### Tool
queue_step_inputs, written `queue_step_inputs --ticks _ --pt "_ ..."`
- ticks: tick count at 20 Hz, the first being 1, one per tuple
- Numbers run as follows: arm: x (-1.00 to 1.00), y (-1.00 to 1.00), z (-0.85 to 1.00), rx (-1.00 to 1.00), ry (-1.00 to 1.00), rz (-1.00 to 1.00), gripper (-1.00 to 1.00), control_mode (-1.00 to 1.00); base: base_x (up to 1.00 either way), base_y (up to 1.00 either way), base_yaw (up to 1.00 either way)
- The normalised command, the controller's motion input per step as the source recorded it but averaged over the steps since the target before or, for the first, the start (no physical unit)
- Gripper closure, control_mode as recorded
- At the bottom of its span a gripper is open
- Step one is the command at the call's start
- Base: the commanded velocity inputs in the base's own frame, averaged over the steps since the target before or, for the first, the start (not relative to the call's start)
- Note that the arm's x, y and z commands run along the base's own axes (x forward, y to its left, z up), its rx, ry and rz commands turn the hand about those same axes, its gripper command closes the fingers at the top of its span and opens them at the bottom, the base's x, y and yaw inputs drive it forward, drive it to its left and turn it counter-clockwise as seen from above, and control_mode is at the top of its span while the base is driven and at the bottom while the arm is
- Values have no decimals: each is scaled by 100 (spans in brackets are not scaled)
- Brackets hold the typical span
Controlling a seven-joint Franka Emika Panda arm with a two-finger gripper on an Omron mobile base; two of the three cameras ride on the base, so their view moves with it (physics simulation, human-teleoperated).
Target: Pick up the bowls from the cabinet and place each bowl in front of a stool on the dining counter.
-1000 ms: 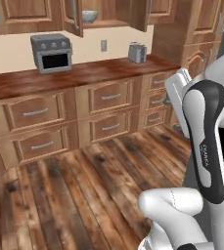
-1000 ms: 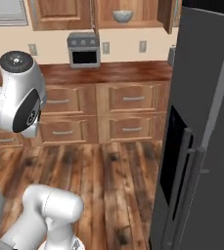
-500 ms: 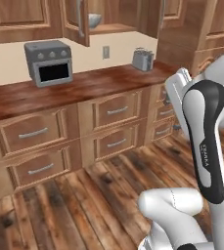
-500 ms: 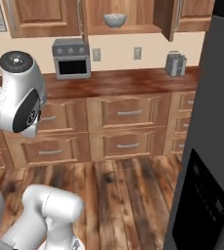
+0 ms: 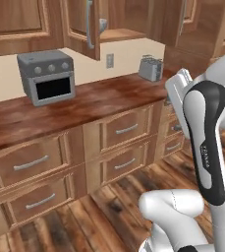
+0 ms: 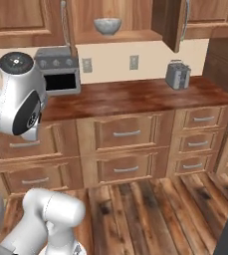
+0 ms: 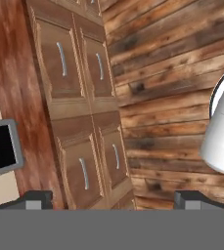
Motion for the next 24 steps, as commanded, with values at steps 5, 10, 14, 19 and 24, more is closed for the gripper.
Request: queue_step_inputs --ticks 5,10,14,19,24 --pt "0 0 0 0 0 0 -100 100 100 -14 -11" --pt "0 0 0 0 0 0 -100 100 100 -21 -7" --pt "0 0 0 0 0 0 -100 100 98 -28 -2" --pt "0 0 0 0 0 0 -100 100 84 -45 10" --pt "0 0 0 0 0 0 -100 100 60 -55 32"
